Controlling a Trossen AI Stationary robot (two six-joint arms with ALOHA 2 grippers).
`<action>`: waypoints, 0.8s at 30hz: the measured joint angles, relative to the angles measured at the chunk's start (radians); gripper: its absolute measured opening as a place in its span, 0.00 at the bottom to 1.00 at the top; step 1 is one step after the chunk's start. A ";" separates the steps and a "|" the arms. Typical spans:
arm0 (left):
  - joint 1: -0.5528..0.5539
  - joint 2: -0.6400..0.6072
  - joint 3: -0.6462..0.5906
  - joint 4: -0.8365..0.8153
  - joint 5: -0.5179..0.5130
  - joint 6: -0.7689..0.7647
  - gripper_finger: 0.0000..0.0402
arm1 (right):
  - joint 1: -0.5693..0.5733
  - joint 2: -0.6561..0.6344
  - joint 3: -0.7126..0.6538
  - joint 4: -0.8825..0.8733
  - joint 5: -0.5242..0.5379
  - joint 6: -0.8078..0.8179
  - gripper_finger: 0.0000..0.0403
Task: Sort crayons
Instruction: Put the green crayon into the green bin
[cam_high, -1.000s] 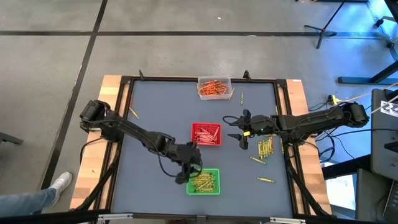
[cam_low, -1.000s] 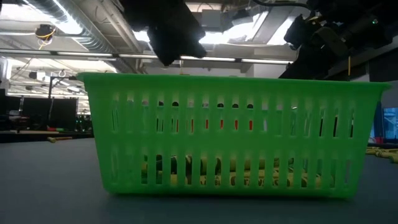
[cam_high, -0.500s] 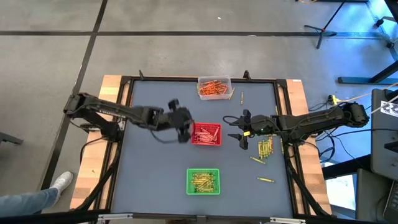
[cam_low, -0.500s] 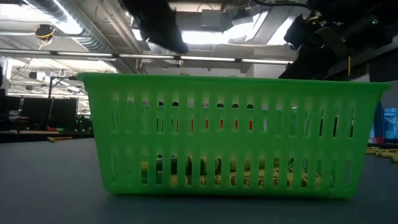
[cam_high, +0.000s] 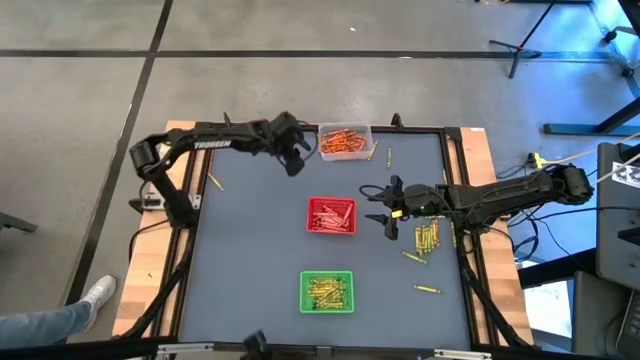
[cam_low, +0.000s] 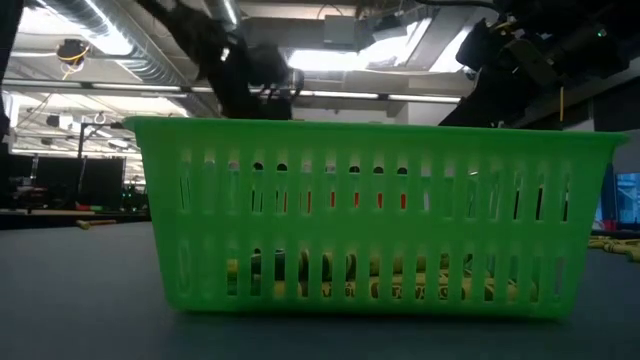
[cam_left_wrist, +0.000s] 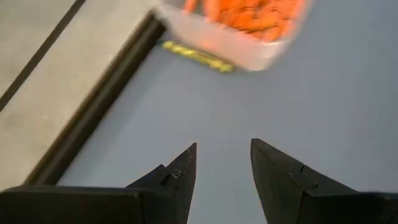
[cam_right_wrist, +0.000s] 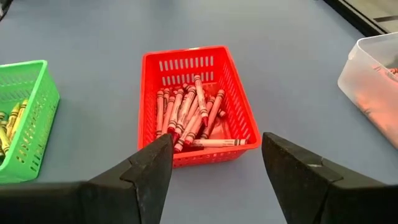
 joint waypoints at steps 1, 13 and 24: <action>0.027 0.016 0.000 0.015 0.009 0.015 0.34 | 0.000 0.000 0.000 0.000 0.003 0.000 0.60; 0.217 0.194 0.000 0.240 0.306 0.088 0.34 | 0.000 0.000 0.000 -0.002 0.129 0.024 0.60; 0.274 0.316 0.083 0.296 0.404 0.158 0.34 | 0.000 0.000 0.000 -0.002 0.128 0.026 0.60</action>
